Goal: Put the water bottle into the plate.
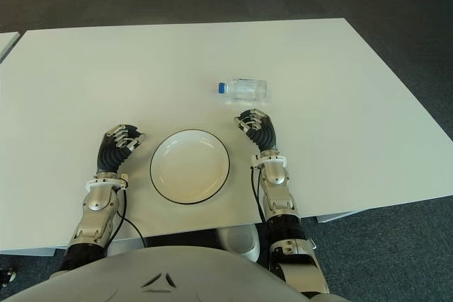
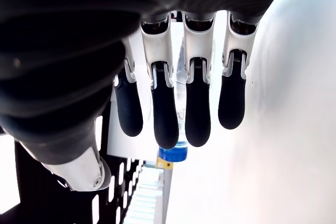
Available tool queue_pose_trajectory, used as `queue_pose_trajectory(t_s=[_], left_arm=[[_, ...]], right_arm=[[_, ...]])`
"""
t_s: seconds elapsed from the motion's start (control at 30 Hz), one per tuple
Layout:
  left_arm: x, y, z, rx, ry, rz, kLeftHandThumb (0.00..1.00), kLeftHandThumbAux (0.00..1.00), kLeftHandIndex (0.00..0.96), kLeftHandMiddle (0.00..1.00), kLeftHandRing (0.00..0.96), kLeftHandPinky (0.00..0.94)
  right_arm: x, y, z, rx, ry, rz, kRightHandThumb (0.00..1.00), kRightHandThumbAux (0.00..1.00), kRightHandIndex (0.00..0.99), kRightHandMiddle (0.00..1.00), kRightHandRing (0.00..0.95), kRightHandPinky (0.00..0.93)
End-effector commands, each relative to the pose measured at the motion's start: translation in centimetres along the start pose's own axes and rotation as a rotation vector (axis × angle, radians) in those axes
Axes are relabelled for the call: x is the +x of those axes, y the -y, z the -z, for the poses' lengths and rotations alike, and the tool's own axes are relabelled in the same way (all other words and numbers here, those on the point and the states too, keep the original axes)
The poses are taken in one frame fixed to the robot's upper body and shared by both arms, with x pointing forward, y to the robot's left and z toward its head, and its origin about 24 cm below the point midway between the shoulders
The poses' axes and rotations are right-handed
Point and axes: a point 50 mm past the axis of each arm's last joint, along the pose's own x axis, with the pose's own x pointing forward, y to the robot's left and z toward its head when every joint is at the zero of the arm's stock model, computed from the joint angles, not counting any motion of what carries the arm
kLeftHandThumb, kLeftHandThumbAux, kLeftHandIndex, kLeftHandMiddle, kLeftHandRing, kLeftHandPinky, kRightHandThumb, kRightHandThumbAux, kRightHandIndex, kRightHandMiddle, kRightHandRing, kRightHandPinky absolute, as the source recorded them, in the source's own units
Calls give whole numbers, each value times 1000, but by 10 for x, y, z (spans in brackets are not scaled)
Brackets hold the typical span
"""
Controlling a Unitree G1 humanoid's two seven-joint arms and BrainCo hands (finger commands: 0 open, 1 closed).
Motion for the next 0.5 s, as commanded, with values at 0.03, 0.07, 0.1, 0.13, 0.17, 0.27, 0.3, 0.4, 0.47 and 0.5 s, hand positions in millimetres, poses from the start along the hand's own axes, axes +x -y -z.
queue_pose_trajectory(t_s=[0.03, 0.07, 0.1, 0.13, 0.17, 0.27, 0.3, 0.4, 0.47, 0.5], left_arm=[[-5, 0, 9, 3, -65, -13, 706, 719, 428, 493, 490, 478], [-5, 0, 9, 4, -65, -11, 706, 719, 428, 493, 490, 478], [-6, 0, 9, 5, -65, -11, 705, 720, 428, 494, 491, 479], [-6, 0, 9, 5, -62, -9, 705, 720, 428, 495, 492, 479], [-6, 0, 9, 5, -60, -8, 705, 720, 428, 496, 492, 479], [-6, 0, 9, 2, -52, -7, 705, 720, 428, 502, 495, 482], [-6, 0, 9, 0, -49, -7, 705, 720, 428, 502, 496, 482], [-6, 0, 9, -1, -47, -6, 705, 720, 428, 506, 498, 482], [-7, 1, 9, -1, -47, -5, 704, 720, 428, 507, 498, 480], [-7, 1, 9, -1, -47, -5, 704, 720, 428, 507, 498, 479]], right_arm=[[17, 7, -12, 10, 26, 25, 701, 732, 426, 492, 483, 473], [20, 7, -17, 10, 42, 33, 701, 732, 426, 493, 483, 472], [22, 8, -19, 9, 51, 38, 701, 732, 426, 494, 485, 476], [25, 9, -25, 5, 71, 47, 701, 732, 426, 495, 486, 479], [28, 9, -29, 2, 84, 54, 701, 732, 426, 497, 487, 481], [35, 11, -42, -13, 119, 66, 700, 731, 427, 500, 487, 476], [40, 12, -48, -24, 133, 68, 700, 731, 427, 500, 487, 475], [48, 14, -59, -68, 165, 65, 698, 731, 425, 496, 480, 466], [51, 15, -65, -104, 186, 57, 696, 732, 423, 487, 468, 448], [52, 15, -66, -111, 190, 56, 695, 732, 422, 485, 466, 446]])
